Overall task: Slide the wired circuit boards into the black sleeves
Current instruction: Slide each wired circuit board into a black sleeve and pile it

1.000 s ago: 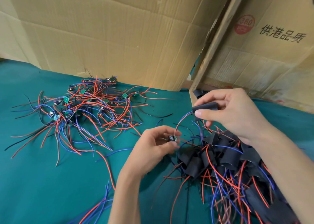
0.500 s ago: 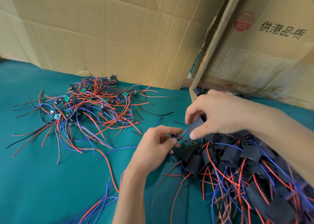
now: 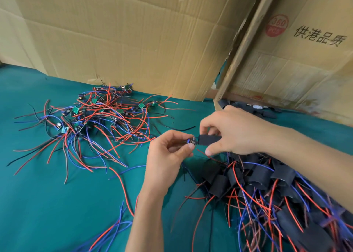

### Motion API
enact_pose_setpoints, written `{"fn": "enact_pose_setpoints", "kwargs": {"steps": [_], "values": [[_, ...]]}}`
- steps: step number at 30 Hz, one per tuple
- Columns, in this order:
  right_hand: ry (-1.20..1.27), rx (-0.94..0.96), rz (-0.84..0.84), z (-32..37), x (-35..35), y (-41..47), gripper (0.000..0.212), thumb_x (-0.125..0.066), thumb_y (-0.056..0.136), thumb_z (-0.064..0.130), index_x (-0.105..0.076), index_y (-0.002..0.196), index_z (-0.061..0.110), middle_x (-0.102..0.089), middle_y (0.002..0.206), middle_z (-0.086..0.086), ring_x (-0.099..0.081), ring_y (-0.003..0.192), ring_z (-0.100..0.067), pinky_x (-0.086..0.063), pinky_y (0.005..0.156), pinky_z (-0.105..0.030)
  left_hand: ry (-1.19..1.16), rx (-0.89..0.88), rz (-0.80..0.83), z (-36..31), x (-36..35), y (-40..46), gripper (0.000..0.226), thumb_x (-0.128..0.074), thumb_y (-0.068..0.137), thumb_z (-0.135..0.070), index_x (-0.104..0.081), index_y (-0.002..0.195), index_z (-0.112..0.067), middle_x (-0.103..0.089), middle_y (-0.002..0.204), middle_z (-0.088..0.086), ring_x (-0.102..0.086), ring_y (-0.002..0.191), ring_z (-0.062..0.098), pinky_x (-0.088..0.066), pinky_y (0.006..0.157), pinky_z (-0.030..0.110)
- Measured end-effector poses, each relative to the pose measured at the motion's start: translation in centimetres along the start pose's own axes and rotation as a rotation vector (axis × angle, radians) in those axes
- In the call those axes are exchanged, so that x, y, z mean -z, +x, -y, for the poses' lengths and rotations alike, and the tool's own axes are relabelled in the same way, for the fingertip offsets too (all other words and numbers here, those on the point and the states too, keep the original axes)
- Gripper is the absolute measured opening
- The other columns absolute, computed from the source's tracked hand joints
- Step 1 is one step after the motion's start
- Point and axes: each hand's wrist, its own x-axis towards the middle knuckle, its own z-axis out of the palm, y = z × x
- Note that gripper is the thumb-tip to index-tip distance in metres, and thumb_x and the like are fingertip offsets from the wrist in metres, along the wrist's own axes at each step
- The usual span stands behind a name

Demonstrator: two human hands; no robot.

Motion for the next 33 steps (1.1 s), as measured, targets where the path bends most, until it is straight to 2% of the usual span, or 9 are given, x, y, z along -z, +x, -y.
{"fn": "enact_pose_setpoints", "kwargs": {"steps": [3, 8, 12, 16, 21, 25, 28, 30, 33], "values": [[0.016, -0.01, -0.053, 0.6, -0.6, -0.1, 0.036, -0.084, 0.074, 0.05, -0.065, 0.101, 0.036, -0.07, 0.092, 0.02, -0.046, 0.096, -0.01, -0.052, 0.085, -0.042, -0.038, -0.009, -0.061, 0.0, 0.3, 0.0, 0.017, -0.082, 0.077, -0.001, -0.078, 0.085, -0.016, -0.074, 0.072, -0.002, -0.063, 0.061, 0.009, -0.053, 0.064, 0.019], [-0.007, -0.009, -0.085, 1.2, -1.4, -0.6, 0.04, -0.08, 0.075, 0.057, -0.06, 0.101, 0.034, -0.069, 0.098, 0.013, -0.058, 0.1, -0.02, -0.054, 0.083, -0.042, -0.191, -0.012, -0.137, -0.4, 0.4, 0.1, 0.018, -0.084, 0.067, -0.011, -0.081, 0.083, -0.017, -0.076, 0.082, 0.0, -0.069, 0.072, 0.01, -0.054, 0.068, 0.019], [0.037, -0.006, -0.117, 1.3, -1.3, -0.8, 0.037, -0.08, 0.078, 0.054, -0.063, 0.103, 0.033, -0.071, 0.095, 0.013, -0.056, 0.099, -0.019, -0.054, 0.082, -0.041, -0.102, -0.021, -0.085, -0.5, 0.3, 0.0, 0.021, -0.082, 0.073, 0.003, -0.08, 0.084, -0.015, -0.077, 0.08, 0.002, -0.068, 0.071, 0.008, -0.053, 0.067, 0.018], [0.004, -0.01, -0.1, 1.1, -1.3, -1.0, 0.037, -0.079, 0.078, 0.055, -0.064, 0.103, 0.033, -0.069, 0.098, 0.009, -0.058, 0.096, -0.02, -0.054, 0.081, -0.041, -0.031, -0.007, -0.043, -0.6, 0.1, 0.0, 0.027, -0.081, 0.076, 0.005, -0.081, 0.083, -0.02, -0.076, 0.073, 0.0, -0.063, 0.06, 0.005, -0.052, 0.061, 0.017], [0.08, -0.024, -0.091, 0.9, -1.5, -1.1, 0.035, -0.08, 0.078, 0.052, -0.067, 0.102, 0.031, -0.07, 0.093, 0.012, -0.058, 0.094, -0.016, -0.055, 0.082, -0.04, 0.062, -0.025, 0.026, -0.3, -0.1, -0.1, 0.037, -0.069, 0.087, 0.008, -0.08, 0.088, -0.028, -0.079, 0.084, -0.002, -0.07, 0.072, 0.006, -0.055, 0.066, 0.02], [0.167, -0.026, -0.084, 1.5, -1.8, -0.9, 0.033, -0.082, 0.078, 0.049, -0.068, 0.101, 0.03, -0.072, 0.091, 0.014, -0.059, 0.096, -0.012, -0.054, 0.085, -0.037, 0.023, -0.049, -0.018, -0.2, 0.1, 0.1, 0.022, -0.073, 0.085, 0.006, -0.078, 0.089, -0.016, -0.076, 0.079, -0.003, -0.064, 0.066, 0.005, -0.049, 0.06, 0.017], [0.193, -0.011, -0.076, 1.8, -1.3, -0.9, 0.029, -0.083, 0.076, 0.047, -0.071, 0.097, 0.032, -0.073, 0.081, 0.016, -0.06, 0.085, 0.0, -0.054, 0.082, -0.033, -0.048, -0.019, -0.038, -0.2, 0.3, 0.0, 0.016, -0.071, 0.084, 0.009, -0.071, 0.087, -0.007, -0.065, 0.069, -0.001, -0.057, 0.054, 0.006, -0.043, 0.05, 0.018], [0.204, 0.021, -0.052, 2.2, -0.6, -1.1, 0.027, -0.082, 0.074, 0.046, -0.072, 0.096, 0.033, -0.072, 0.073, 0.019, -0.057, 0.075, 0.008, -0.052, 0.074, -0.029, -0.119, 0.014, 0.001, -0.5, 0.2, -0.1, 0.015, -0.071, 0.081, 0.005, -0.068, 0.084, -0.009, -0.063, 0.069, 0.003, -0.059, 0.053, 0.01, -0.042, 0.049, 0.019], [0.228, 0.082, 0.042, 2.4, 1.5, -1.6, 0.02, -0.081, 0.076, 0.04, -0.072, 0.093, 0.034, -0.071, 0.069, 0.017, -0.059, 0.059, 0.004, -0.043, 0.057, -0.018, -0.303, 0.094, 0.117, -1.1, 0.1, -0.3, 0.01, -0.068, 0.077, -0.007, -0.069, 0.082, -0.016, -0.064, 0.074, 0.003, -0.064, 0.06, 0.013, -0.043, 0.053, 0.021]]}}
